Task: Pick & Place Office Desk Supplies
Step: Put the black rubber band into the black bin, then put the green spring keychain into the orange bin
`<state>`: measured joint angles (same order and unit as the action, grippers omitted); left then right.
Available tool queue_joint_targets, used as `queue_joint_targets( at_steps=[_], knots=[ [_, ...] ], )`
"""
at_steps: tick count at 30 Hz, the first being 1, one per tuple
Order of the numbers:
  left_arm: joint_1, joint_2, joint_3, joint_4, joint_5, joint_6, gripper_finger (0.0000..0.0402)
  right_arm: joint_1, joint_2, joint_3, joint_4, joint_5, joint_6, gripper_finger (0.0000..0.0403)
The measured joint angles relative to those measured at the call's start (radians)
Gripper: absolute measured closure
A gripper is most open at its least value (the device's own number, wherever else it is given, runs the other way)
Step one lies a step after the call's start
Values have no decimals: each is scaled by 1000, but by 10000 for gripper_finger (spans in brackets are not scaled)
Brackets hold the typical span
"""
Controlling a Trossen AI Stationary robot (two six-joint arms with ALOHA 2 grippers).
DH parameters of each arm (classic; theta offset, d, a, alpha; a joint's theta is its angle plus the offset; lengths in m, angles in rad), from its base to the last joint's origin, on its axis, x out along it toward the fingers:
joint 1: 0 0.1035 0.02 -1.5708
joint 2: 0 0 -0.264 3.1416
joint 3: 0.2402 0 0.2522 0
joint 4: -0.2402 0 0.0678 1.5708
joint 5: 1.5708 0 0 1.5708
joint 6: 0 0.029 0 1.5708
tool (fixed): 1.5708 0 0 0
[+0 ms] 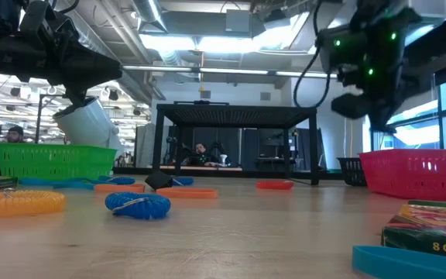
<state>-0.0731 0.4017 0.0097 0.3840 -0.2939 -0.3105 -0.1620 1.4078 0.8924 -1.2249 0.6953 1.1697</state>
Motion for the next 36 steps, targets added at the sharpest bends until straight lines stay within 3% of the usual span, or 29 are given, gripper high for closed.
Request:
queue_joint_targets(
  at_steps=[8, 26, 30, 36],
  knots=[
    [0, 0, 0, 0, 0, 0, 311, -28, 0, -121, 229, 0, -3, 376],
    [0, 0, 0, 0, 0, 1, 311, -70, 0, -132, 269, -59, -12, 373],
    [0, 0, 0, 0, 0, 1, 311, -71, 0, -132, 269, -61, -13, 345],
    [0, 0, 0, 0, 0, 0, 311, -71, 0, -132, 269, -60, -3, 266]
  ],
)
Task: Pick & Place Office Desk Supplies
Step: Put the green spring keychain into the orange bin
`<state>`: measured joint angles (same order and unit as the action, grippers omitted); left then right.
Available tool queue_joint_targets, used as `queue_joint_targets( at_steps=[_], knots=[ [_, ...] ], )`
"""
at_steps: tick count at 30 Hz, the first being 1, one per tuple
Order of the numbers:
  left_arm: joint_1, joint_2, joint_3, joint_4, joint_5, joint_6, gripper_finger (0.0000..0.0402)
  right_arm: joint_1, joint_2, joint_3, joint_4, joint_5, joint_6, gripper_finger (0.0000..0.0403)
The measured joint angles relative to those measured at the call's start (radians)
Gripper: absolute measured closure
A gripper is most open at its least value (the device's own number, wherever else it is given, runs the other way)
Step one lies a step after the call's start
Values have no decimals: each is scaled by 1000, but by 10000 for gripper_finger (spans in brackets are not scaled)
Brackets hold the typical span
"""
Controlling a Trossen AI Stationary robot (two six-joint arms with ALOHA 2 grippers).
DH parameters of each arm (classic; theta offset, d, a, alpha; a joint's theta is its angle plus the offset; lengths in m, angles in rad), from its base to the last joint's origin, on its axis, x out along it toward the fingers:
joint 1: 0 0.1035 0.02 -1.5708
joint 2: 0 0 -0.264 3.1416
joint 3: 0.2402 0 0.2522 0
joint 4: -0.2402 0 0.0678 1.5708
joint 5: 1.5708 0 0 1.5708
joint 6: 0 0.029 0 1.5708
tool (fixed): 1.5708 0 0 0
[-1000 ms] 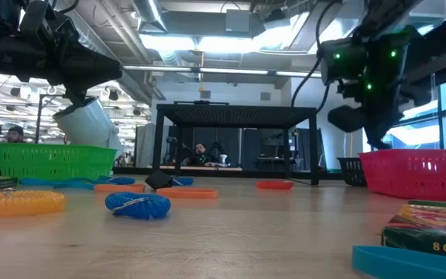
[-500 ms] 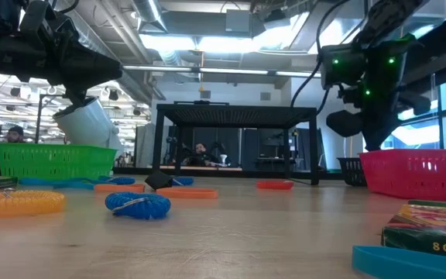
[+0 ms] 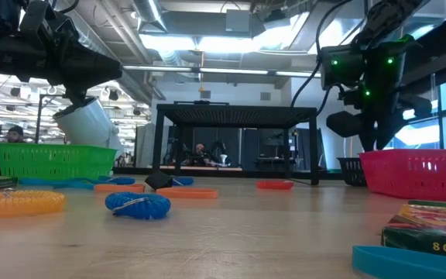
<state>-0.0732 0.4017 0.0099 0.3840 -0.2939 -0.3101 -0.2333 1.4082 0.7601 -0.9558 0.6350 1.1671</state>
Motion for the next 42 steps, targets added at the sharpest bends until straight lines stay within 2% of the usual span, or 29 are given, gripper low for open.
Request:
queue_joint_targets(
  at_steps=[8, 14, 18, 23, 29, 35, 39, 42],
  knots=[
    [0, 0, 0, 0, 0, 0, 311, 0, 0, 0, 0, 0, 10, 167],
    [0, 0, 0, 0, 0, 0, 311, 0, 0, 0, -1, -11, 63, 138],
    [0, 0, 0, 0, 0, 0, 311, 0, 0, 29, -60, -90, 45, 141],
    [0, 0, 0, 0, 0, 0, 311, 12, 0, 126, -210, -193, 29, 156],
    [0, 0, 0, 0, 0, 0, 311, 89, 0, 262, -291, -348, -17, 179],
    [0, 0, 0, 0, 0, 0, 311, 278, 0, 364, -272, -505, 40, 200],
    [0, 0, 0, 0, 0, 0, 311, 429, 0, 389, -213, -518, 149, 209],
    [0, 0, 0, 0, 0, 0, 311, 543, 4, 390, -151, -484, 254, 214]
  ],
)
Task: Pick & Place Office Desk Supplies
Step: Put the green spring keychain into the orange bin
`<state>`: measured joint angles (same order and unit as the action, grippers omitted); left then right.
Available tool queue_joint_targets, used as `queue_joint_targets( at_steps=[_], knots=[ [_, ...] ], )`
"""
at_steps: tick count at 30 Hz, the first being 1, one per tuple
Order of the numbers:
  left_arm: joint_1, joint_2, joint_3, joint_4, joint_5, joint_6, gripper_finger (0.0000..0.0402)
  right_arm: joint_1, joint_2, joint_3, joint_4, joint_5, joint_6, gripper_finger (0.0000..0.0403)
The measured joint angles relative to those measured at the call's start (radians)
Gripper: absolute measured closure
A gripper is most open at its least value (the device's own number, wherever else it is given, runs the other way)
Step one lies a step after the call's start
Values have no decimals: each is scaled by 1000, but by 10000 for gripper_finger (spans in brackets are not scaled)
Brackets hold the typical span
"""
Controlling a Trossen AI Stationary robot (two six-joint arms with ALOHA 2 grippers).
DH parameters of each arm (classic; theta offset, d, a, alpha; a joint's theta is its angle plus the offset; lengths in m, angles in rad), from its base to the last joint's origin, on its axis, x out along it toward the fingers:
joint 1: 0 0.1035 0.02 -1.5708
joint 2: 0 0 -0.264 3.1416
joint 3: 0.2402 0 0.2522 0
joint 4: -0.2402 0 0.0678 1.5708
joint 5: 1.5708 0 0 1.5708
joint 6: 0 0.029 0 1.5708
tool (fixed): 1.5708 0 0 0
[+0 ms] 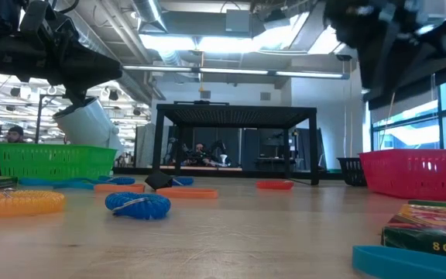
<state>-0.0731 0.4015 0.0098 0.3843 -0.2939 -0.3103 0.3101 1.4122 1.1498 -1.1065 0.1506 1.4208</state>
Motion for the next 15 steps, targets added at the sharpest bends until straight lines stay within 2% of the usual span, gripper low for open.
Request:
queue_joint_targets(
  at_steps=[3, 7, 15],
  knots=[
    [0, 0, 0, 0, 0, 0, 311, 109, 25, 1, 62, 73, 115, 218],
    [0, 0, 0, 0, 0, 0, 311, 228, 81, 1, 144, 92, 198, 222],
    [0, 0, 0, 0, 0, 0, 311, 372, 212, 1, 221, -40, 225, 223]
  ],
)
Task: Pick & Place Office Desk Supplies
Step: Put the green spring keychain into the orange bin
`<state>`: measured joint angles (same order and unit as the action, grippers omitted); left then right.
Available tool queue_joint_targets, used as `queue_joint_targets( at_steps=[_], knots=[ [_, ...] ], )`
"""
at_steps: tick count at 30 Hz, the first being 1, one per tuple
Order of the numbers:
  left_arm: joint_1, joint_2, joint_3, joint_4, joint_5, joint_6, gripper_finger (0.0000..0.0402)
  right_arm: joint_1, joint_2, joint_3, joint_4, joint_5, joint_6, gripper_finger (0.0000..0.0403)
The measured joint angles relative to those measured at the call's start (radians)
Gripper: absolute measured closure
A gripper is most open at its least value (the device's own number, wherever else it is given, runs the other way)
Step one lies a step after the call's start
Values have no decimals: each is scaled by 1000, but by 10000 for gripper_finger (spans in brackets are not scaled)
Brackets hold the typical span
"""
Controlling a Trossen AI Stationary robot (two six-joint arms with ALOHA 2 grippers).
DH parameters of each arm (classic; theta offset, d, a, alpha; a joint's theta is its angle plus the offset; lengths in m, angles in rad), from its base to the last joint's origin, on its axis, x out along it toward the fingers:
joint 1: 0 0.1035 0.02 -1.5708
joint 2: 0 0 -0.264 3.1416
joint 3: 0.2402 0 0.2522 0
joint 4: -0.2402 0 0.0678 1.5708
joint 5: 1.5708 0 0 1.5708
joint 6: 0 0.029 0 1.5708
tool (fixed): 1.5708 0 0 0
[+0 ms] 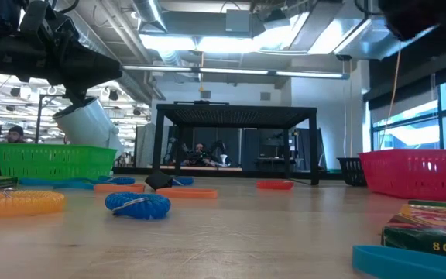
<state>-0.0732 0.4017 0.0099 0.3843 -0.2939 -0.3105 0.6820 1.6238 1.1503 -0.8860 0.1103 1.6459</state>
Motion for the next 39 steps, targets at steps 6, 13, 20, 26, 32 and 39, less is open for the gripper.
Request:
queue_joint_targets(
  at_steps=[6, 13, 20, 26, 32, 39],
  knots=[
    [0, 0, 0, 0, 0, 1, 311, 39, 76, 0, -3, -54, 0, 223],
    [0, 0, 0, 0, 0, 1, 311, 40, 120, 0, -47, -116, -1, 223],
    [0, 0, 0, 0, 0, 0, 311, 45, 149, 0, -127, -154, 20, 223],
    [0, 0, 0, 0, 0, 1, 311, 46, 176, -1, -127, -161, -21, 223],
    [0, 0, 0, 0, 0, 0, 311, 46, 198, -1, -149, -199, -87, 223],
    [0, 0, 0, 0, 0, 0, 311, 46, 235, -1, -169, -206, -111, 223]
  ],
)
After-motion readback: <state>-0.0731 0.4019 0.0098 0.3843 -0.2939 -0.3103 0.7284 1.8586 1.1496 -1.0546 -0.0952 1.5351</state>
